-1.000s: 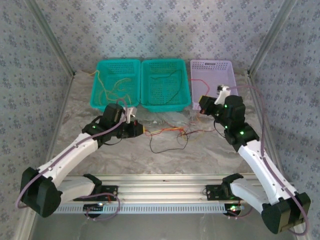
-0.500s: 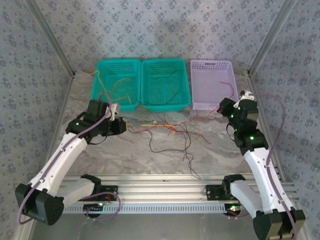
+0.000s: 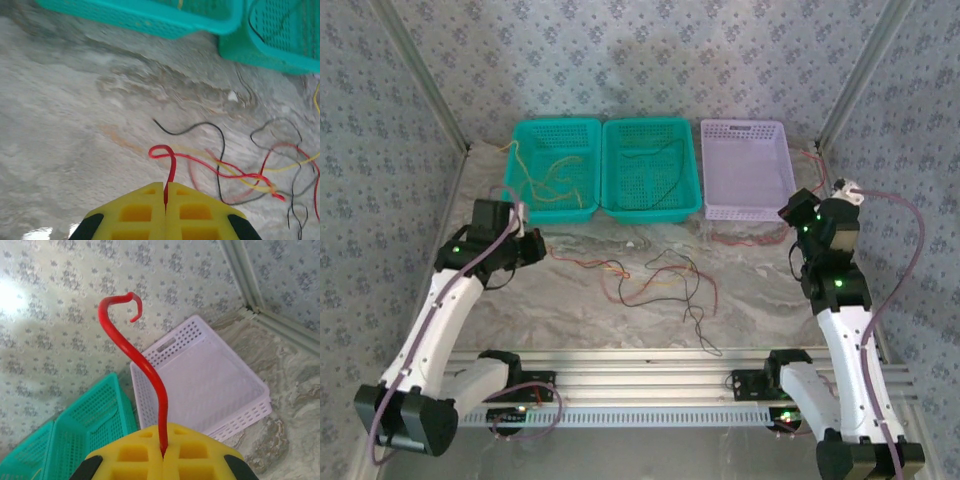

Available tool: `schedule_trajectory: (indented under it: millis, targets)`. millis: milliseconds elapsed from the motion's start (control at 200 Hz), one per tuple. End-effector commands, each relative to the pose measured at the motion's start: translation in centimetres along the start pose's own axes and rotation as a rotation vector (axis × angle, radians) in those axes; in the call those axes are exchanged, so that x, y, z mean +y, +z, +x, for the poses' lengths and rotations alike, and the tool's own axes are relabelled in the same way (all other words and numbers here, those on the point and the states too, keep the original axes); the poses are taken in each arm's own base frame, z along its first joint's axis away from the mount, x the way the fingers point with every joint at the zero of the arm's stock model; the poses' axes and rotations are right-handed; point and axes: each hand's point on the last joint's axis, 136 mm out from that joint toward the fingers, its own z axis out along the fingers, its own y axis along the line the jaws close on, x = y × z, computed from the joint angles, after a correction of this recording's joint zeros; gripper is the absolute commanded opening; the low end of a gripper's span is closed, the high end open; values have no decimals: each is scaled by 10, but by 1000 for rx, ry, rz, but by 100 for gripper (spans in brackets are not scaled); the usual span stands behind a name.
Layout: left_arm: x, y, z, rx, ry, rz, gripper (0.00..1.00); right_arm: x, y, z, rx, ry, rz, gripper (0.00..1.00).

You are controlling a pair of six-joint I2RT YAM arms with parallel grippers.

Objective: Untangle the cables

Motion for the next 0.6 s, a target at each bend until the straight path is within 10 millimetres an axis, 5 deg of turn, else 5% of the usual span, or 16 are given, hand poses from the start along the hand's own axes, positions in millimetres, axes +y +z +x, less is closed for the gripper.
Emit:
schedule_trajectory:
  millis: [0,195,410,595]
  targets:
    - [13,-17,-4,-74,-45,-38,0,-4,-4,-16,-46,47,33,0]
    - [3,-9,2,-57,-68,45,0,19,8,-23,-27,59,-55,0]
    - [-8,2,7,-19,-54,113,0,38,11,-69,-167,-45,25,0]
    - [-12,1,7,-26,-32,124,0,57,47,-94,-231,-148,100,0]
